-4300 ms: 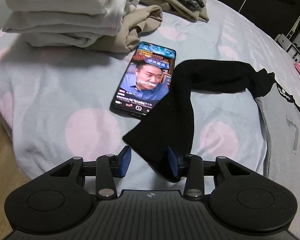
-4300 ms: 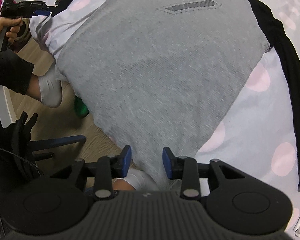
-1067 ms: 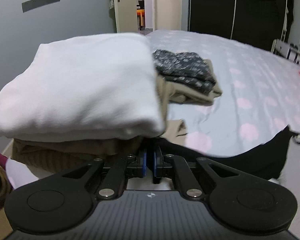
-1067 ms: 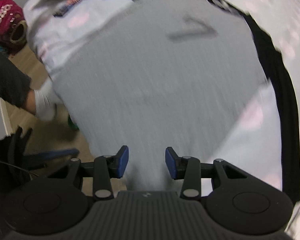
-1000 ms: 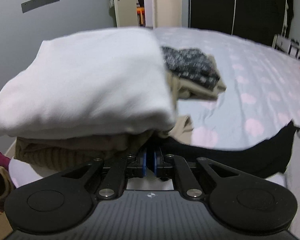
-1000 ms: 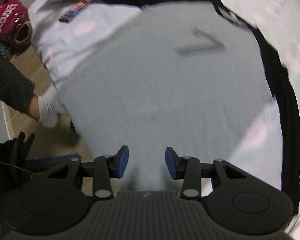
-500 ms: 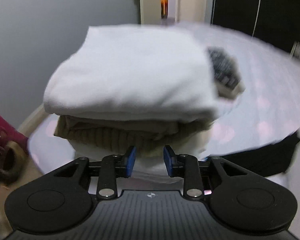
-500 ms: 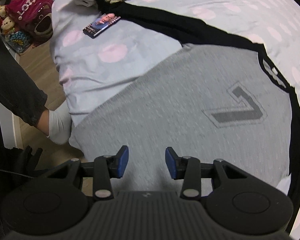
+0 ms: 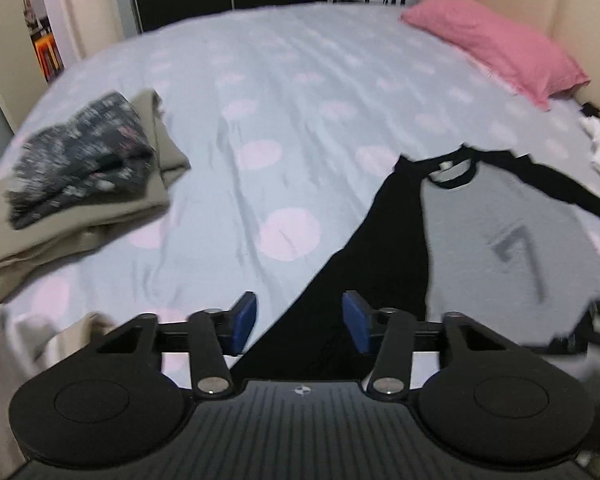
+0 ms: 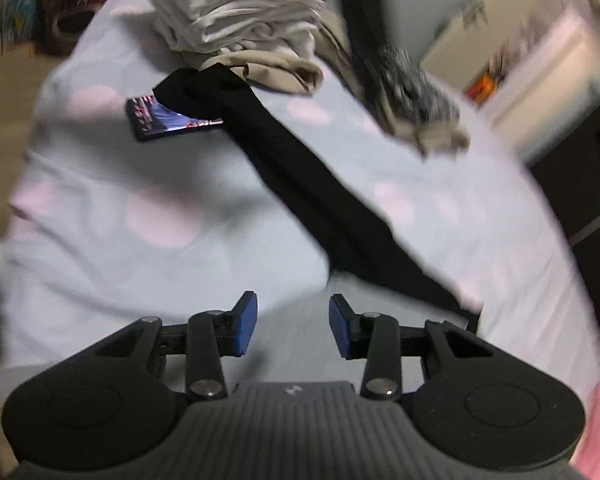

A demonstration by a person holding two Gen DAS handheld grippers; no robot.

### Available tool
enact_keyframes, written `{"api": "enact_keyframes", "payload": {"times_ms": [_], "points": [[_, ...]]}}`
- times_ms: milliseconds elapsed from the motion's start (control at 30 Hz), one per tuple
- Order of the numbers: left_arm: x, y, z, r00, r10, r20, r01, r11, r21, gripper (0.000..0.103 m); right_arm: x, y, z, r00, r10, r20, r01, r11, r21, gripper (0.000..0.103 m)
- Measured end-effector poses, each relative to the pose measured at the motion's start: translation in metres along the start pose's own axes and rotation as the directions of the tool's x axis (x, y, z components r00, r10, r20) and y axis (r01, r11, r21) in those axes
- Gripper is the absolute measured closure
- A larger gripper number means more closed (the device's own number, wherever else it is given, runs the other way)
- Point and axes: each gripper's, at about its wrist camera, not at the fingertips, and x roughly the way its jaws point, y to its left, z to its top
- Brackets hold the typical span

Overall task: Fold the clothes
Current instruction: 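Grasp the black sleeve with the right gripper while the left gripper holds the other sleeve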

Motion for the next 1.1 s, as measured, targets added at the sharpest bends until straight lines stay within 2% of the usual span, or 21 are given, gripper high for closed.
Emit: {"api": "enact_keyframes", "payload": {"times_ms": [100, 267, 433, 500, 567, 733, 833, 933, 1067, 1100], "points": [[0.035, 0.006, -0.002, 0.999, -0.009, -0.044, 0.01, 1.0, 0.026, 0.068, 0.038, 0.018, 0.015, 0.994, -0.104, 0.038, 0.108, 0.984, -0.14, 0.062], [0.08, 0.018, -0.016, 0.991, -0.011, -0.135, 0.015, 0.999, 0.031, 0.074, 0.094, 0.033, 0.03, 0.984, -0.174, 0.03, 0.176, 0.959, -0.221, 0.075], [0.095, 0.028, -0.029, 0.987, -0.036, -0.154, 0.039, 0.999, 0.015, 0.077, 0.126, 0.045, 0.035, 0.971, -0.236, 0.045, 0.237, 0.912, -0.336, 0.076], [0.094, 0.031, -0.029, 0.987, -0.046, -0.152, 0.047, 0.999, 0.002, 0.077, 0.132, 0.046, 0.037, 0.973, -0.229, 0.035, 0.226, 0.907, -0.355, 0.098], [0.093, 0.033, -0.029, 0.987, -0.053, -0.149, 0.052, 0.999, -0.013, 0.078, 0.13, 0.047, 0.036, 0.974, -0.221, 0.038, 0.22, 0.904, -0.366, 0.098], [0.092, 0.034, -0.031, 0.989, -0.055, -0.14, 0.053, 0.998, -0.023, 0.078, 0.096, 0.047, 0.03, 0.989, -0.146, 0.037, 0.149, 0.921, -0.359, 0.098], [0.092, 0.033, -0.031, 0.989, -0.051, -0.136, 0.049, 0.999, -0.018, 0.078, 0.084, 0.048, 0.023, 0.995, -0.096, 0.035, 0.102, 0.927, -0.36, 0.103], [0.09, 0.032, -0.031, 0.99, -0.043, -0.131, 0.042, 0.999, -0.008, 0.078, 0.089, 0.049, 0.022, 0.993, -0.099, 0.06, 0.115, 0.923, -0.367, 0.102], [0.078, 0.03, -0.029, 0.997, -0.023, -0.069, 0.024, 1.0, 0.005, 0.078, 0.088, 0.047, 0.024, 0.989, -0.111, 0.099, 0.137, 0.936, -0.323, 0.099], [0.075, 0.029, -0.028, 0.998, -0.018, -0.053, 0.019, 1.0, 0.009, 0.078, 0.077, 0.048, 0.022, 0.987, -0.12, 0.109, 0.149, 0.937, -0.317, 0.099]]}}
